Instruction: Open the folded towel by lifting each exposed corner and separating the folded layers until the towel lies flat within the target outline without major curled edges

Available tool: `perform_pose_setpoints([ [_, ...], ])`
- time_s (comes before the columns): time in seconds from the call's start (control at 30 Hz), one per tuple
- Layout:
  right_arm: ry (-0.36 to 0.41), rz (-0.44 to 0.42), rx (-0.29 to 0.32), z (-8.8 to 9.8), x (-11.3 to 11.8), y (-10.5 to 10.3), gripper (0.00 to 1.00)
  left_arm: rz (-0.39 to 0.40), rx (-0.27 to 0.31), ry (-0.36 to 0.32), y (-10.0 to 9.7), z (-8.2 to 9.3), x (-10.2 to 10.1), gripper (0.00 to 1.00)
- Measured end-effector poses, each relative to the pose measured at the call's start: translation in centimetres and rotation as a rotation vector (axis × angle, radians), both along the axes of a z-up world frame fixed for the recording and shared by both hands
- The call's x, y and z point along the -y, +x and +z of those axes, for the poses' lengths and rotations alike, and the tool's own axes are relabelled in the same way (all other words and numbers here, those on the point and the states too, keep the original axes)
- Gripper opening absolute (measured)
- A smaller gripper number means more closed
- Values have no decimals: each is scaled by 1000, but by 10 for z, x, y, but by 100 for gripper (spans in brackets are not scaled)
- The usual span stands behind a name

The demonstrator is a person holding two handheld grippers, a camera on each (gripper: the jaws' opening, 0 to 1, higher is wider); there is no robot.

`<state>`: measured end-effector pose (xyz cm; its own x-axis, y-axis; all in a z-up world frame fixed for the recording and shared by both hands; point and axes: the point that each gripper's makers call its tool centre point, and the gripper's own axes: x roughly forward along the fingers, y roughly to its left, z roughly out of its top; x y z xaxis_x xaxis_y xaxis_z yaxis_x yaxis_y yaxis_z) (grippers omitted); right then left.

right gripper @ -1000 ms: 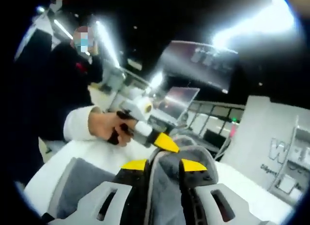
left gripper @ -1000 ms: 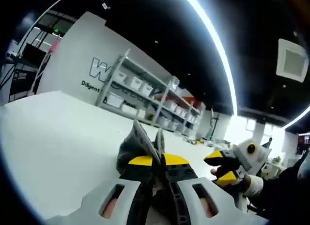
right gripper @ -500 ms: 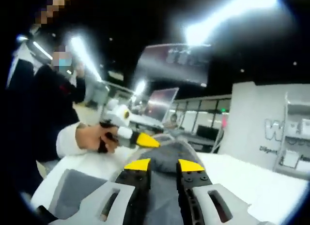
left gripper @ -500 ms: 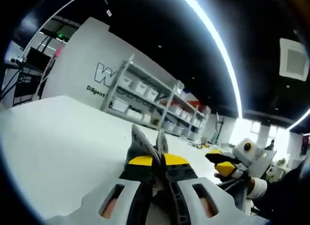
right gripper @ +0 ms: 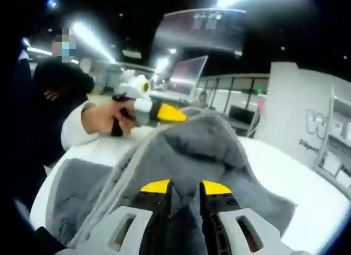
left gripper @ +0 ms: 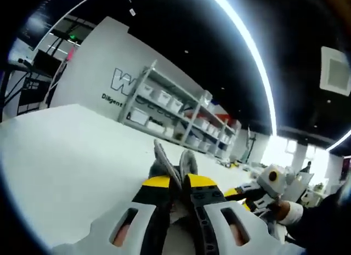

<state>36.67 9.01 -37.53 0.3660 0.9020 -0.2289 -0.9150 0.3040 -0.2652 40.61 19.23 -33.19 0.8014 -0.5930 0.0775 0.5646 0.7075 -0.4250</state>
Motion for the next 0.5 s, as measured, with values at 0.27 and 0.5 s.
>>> perform_pose_setpoints([
  [0.27, -11, 0, 15, -1, 1, 1, 15, -61, -9, 48, -1, -8, 17, 26],
  [0.5, -14, 1, 23, -1, 0, -1, 15, -129, -36, 108, -5, -16, 34, 34],
])
